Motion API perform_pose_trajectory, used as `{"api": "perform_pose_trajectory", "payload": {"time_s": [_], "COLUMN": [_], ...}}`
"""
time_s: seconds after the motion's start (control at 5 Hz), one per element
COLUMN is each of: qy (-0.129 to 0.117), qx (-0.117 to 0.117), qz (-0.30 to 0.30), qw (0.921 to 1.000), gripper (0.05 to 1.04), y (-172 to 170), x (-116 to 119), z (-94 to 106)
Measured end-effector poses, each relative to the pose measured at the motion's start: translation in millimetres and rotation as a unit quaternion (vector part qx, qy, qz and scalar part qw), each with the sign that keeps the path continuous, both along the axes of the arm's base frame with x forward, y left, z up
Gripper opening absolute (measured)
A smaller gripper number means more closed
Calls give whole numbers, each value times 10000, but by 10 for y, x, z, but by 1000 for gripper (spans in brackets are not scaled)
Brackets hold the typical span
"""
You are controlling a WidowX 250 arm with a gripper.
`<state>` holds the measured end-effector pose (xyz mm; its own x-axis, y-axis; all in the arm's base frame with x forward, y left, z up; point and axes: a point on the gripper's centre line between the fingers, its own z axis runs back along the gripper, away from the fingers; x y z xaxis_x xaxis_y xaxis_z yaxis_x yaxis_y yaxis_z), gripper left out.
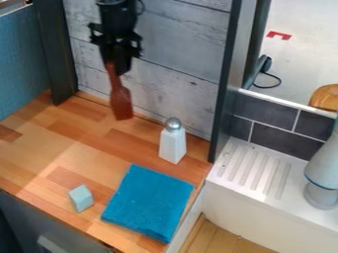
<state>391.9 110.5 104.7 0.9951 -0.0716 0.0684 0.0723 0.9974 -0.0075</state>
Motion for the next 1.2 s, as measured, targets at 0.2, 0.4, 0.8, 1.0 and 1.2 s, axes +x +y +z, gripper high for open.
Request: {"api": "perform_pose_trajectory", "payload": {"time_s": [0.2, 0.4, 0.8, 1.0, 1.2], "qy": [76, 173, 276, 216, 233], "qx": [66, 164, 226, 241, 244], "qz": [-74, -140, -173, -174, -204], "qw": [9999, 9996, 9992, 9993, 9992], "gripper": [306, 306, 306, 345, 644], "y": [-69, -81, -74, -72, -77], "x": [119, 127, 43, 52, 25], "z": [-88, -233, -437, -456, -517]}}
